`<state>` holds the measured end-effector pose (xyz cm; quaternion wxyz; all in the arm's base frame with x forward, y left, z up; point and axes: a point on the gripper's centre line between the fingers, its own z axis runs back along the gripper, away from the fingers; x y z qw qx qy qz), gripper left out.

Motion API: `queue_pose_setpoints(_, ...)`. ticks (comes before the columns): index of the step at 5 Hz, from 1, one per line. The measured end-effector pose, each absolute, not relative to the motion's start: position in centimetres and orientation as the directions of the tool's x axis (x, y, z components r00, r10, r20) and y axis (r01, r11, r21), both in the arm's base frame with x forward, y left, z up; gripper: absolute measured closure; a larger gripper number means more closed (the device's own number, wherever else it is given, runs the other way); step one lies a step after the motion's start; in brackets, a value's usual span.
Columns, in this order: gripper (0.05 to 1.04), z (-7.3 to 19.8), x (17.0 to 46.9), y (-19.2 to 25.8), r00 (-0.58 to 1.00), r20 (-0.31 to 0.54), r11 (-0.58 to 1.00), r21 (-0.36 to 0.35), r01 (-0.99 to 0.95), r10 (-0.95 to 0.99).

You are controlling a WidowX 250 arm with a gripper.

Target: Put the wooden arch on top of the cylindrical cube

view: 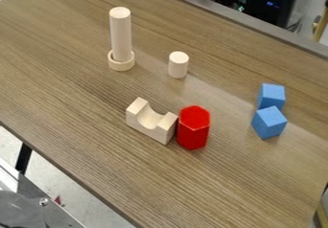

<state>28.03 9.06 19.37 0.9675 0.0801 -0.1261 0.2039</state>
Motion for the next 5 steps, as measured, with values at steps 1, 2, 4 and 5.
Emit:
queue_pose_setpoints(1,0.084,18.4,27.9,9.0,0.893,0.244,0.905,0.108,-0.412,0.377)
queue_pose_setpoints(2,0.084,17.5,24.9,9.0,0.947,0.195,0.954,0.109,-0.279,0.255)
queue_pose_setpoints(4,0.084,17.7,20.2,10.5,0.978,0.197,0.988,0.120,-0.099,0.074)
queue_pose_setpoints(5,0.084,16.0,18.8,10.3,0.983,0.180,0.995,0.097,0.024,-0.041)
